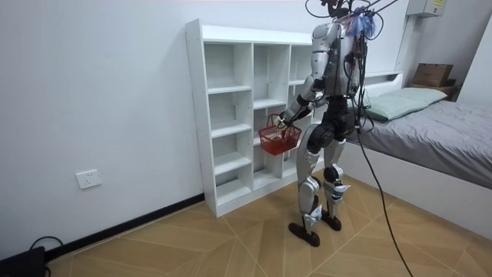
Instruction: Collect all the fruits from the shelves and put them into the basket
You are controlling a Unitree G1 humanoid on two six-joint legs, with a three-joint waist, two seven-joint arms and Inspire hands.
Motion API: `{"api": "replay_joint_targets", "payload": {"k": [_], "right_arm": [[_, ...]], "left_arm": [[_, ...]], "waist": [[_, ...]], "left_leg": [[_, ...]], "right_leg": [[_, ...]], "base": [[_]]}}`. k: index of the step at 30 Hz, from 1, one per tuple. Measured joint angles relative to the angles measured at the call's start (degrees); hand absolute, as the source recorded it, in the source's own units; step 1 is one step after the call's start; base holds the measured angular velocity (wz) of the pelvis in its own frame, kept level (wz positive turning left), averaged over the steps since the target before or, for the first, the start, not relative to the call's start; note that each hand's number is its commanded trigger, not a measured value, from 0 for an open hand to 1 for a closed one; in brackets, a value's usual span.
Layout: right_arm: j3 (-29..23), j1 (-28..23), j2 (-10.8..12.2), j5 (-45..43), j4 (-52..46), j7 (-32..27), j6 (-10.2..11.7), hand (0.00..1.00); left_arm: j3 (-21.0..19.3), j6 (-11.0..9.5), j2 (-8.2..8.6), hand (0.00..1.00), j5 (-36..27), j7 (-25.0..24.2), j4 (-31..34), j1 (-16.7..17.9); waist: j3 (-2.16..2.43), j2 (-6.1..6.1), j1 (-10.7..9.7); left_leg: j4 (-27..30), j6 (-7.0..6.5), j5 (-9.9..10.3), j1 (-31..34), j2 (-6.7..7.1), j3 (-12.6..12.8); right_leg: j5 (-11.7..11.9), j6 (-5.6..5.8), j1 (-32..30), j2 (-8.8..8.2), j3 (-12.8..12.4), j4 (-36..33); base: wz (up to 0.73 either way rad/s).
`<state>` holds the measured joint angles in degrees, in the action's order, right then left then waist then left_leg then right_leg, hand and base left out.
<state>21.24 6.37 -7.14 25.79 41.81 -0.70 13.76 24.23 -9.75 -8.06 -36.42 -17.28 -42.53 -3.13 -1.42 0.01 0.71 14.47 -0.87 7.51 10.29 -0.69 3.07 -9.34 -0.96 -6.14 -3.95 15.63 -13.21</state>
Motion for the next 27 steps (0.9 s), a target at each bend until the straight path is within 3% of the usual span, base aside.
{"api": "replay_joint_targets", "payload": {"k": [2,4,8,15,27], "right_arm": [[0.0,-0.9,-0.3,-1.1,-0.4,0.0,0.0,0.0],[0.0,-1.6,-1.0,-1.8,-0.7,0.1,0.0,0.0],[-0.1,-3.8,-3.1,-2.8,-2.9,0.3,0.0,0.0],[-0.7,-7.2,-4.0,-8.3,-6.8,-1.0,0.0,0.0],[-4.9,-13.3,-3.8,-12.9,-13.4,-4.4,0.5,0.0]], "left_arm": [[-0.6,0.0,-0.15,1.0,0.0,0.6,0.3,0.8],[-1.5,0.0,-0.2,1.0,0.0,0.8,1.1,1.3],[-2.3,-0.2,-0.98,1.0,0.0,0.9,2.3,2.9],[-4.0,-0.6,-1.3,1.0,0.0,1.1,2.8,5.8],[-6.3,-0.7,-1.35,1.0,3.0,2.6,2.8,6.5]], "waist": [[0.54,0.39,-0.4],[0.72,0.68,-0.5],[0.75,0.72,-0.6],[0.71,0.57,-2.0],[0.71,0.13,-2.0]], "left_leg": [[0.0,0.0,0.0,-0.1,0.02,0.0],[-0.3,0.0,0.0,-0.2,0.06,0.0],[-1.4,-0.01,0.0,-2.3,0.29,1.0],[-3.0,-0.01,0.0,-5.1,0.35,1.7],[-3.7,0.07,0.0,-6.3,0.1,3.8]], "right_leg": [[0.1,0.07,0.4,0.04,0.0,0.5],[0.3,0.13,0.5,0.08,-0.1,0.4],[0.2,0.26,1.8,0.15,-1.3,0.7],[-0.2,0.54,3.2,0.25,-3.1,0.6],[-0.1,0.41,3.2,1.05,-4.9,0.6]], "base": [[0.0],[0.0],[-0.11],[-0.09],[-0.08]]}}
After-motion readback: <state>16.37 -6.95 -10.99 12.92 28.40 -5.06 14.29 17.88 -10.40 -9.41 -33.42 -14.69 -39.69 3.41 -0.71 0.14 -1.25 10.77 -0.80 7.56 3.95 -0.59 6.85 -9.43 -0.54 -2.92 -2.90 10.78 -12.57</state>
